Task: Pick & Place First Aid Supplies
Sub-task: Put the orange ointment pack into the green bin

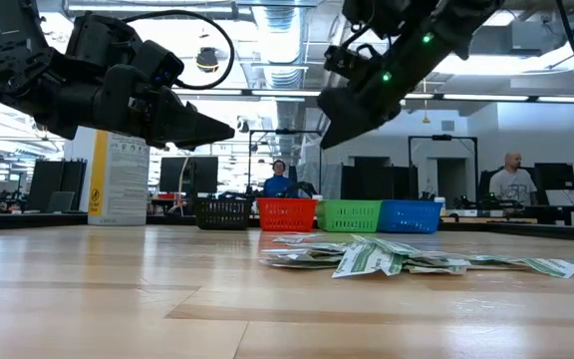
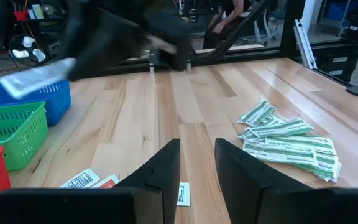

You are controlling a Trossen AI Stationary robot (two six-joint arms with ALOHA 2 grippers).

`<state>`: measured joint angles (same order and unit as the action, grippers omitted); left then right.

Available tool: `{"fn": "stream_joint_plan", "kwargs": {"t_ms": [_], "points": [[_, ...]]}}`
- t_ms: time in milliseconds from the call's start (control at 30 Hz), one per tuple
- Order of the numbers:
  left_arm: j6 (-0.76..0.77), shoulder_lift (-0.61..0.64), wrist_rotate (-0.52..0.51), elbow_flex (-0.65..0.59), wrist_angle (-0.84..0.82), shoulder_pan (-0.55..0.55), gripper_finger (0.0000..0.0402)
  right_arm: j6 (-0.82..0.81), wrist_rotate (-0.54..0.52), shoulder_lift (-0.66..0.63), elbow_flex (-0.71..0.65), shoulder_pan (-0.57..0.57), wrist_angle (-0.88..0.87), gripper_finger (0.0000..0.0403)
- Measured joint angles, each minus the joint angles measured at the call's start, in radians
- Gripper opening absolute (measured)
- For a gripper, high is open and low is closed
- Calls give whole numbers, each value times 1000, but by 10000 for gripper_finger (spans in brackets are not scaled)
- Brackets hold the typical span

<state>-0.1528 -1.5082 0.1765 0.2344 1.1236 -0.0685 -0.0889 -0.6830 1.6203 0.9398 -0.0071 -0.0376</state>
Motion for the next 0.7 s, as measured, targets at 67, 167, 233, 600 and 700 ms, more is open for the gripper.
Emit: {"fn": "stream_joint_plan", "kwargs": {"t_ms": [67,167,233,600,700], "points": [[0,0,0,0,0,0,102,34,1,-4,0,-41,-1,72],[0,0,0,0,0,0,102,62,2,5,0,-110,-9,72],[0,0,0,0,0,0,102,63,2,16,1,-157,-12,72],[0,0,0,0,0,0,102,59,61,101,1,-329,-4,72],[0,0,0,0,0,0,102,54,62,104,1,-343,-6,72]]}}
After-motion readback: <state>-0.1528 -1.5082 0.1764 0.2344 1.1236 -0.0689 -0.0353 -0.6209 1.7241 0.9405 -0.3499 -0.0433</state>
